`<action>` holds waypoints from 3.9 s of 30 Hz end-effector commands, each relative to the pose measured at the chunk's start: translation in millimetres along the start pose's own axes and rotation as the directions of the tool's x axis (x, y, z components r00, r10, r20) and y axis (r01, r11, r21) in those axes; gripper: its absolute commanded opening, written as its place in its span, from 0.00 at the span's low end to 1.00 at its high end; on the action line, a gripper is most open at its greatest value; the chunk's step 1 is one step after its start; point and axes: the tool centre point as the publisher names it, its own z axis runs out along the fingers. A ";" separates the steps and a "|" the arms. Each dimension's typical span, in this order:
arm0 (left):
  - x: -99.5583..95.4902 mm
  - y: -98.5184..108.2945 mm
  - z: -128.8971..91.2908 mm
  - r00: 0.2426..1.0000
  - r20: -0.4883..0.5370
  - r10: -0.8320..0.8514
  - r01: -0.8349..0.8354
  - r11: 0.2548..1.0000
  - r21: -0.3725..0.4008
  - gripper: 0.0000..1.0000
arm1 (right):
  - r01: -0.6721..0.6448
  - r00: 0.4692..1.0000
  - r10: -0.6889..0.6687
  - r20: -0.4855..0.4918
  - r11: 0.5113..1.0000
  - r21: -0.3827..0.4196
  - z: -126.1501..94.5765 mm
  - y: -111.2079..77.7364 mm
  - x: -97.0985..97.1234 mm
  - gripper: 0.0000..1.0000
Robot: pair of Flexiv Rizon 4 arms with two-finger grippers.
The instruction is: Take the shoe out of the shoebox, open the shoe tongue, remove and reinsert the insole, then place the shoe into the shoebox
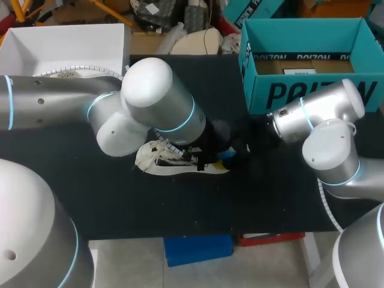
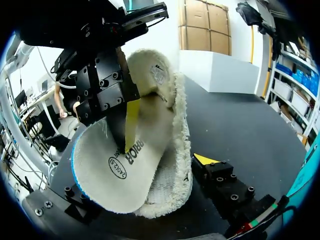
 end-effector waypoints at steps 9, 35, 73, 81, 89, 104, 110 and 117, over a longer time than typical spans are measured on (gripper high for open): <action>2.1 -1.5 -38.1 1.000 -0.012 -0.006 0.007 0.996 0.088 0.00 | -0.001 1.000 0.001 0.001 1.000 0.002 0.8 -1.5 -1.4 0.00; -17.1 -109.6 -295.3 0.946 -0.320 0.048 0.224 0.617 0.754 0.00 | -0.001 1.000 0.001 0.001 1.000 0.002 0.8 -1.5 -1.4 0.00; -5.5 -140.8 -370.8 0.847 -0.525 -0.077 0.519 0.331 0.788 0.00 | -0.001 1.000 0.001 0.001 1.000 0.002 0.8 -1.5 -1.4 0.00; 0.2 -160.4 -399.2 0.823 -0.564 -0.066 0.558 0.285 0.780 0.00 | -0.001 1.000 0.001 0.001 1.000 0.002 0.8 -1.5 -1.4 0.00; 9.6 -173.6 -424.5 0.791 -0.611 -0.015 0.592 0.268 0.760 0.00 | -0.001 1.000 0.001 0.001 1.000 0.002 0.8 -1.5 -1.4 0.00; 20.5 -192.0 -457.3 0.774 -0.629 0.071 0.608 0.193 0.770 0.00 | -0.001 1.000 0.001 0.001 1.000 0.002 0.8 -1.5 -1.4 0.00; 19.9 -191.2 -458.6 0.788 -0.613 0.059 0.593 0.196 0.781 0.00 | -0.001 1.000 0.001 0.001 1.000 0.002 0.8 -1.5 -1.4 0.00; 19.9 -191.2 -458.6 0.788 -0.613 0.059 0.593 0.196 0.781 0.00 | 0.000 1.000 0.000 0.003 1.000 0.011 -2.1 -0.8 -1.1 1.00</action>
